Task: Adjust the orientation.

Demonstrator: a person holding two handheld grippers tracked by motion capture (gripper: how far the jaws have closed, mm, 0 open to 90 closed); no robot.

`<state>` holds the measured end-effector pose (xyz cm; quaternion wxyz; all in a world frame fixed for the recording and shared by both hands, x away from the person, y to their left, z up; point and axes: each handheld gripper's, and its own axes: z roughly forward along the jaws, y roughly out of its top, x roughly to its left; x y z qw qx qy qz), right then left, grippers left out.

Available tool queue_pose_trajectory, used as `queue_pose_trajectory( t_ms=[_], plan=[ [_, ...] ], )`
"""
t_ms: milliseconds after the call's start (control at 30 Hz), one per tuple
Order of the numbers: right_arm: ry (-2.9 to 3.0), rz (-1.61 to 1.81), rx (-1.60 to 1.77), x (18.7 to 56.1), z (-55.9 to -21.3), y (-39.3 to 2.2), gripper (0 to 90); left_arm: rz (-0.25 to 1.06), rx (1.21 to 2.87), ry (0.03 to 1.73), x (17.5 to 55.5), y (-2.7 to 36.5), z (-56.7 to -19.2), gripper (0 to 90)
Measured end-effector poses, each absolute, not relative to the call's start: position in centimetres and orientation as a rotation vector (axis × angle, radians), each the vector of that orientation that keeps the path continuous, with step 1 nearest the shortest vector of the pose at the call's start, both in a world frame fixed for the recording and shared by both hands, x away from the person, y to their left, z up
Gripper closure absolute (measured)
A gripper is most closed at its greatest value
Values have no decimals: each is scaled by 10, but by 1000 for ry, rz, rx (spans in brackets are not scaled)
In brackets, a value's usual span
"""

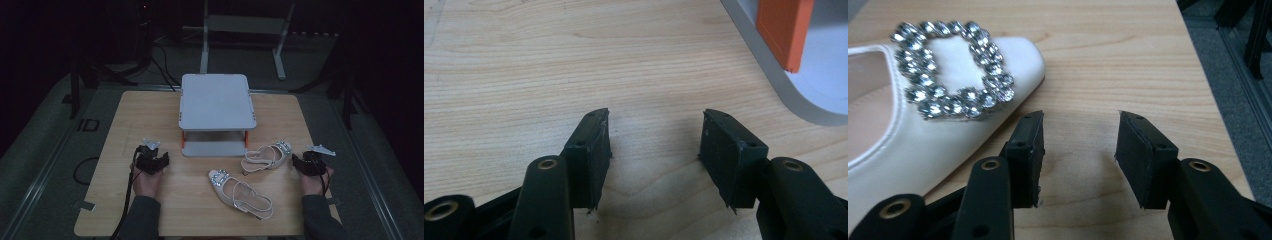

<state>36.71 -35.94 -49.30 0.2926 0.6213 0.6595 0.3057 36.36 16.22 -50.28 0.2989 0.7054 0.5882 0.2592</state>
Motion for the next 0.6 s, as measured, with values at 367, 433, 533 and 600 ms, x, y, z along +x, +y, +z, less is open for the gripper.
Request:
queue_pose_trajectory(
  t_ms=[367,433,533,600],
  plan=[
    [1761,820,1634,365,-491,-358,518,614,1854,1459,344,146,-483,486],
    [1762,819,1631,365,-491,-357,514,595,1851,1427,339,140,-479,486],
    [1765,817,1630,365,-491,-357,504,572,1864,1385,334,132,-473,481],
    [1766,819,1628,365,-491,-356,500,580,1879,1351,331,125,-469,476]
  ],
)
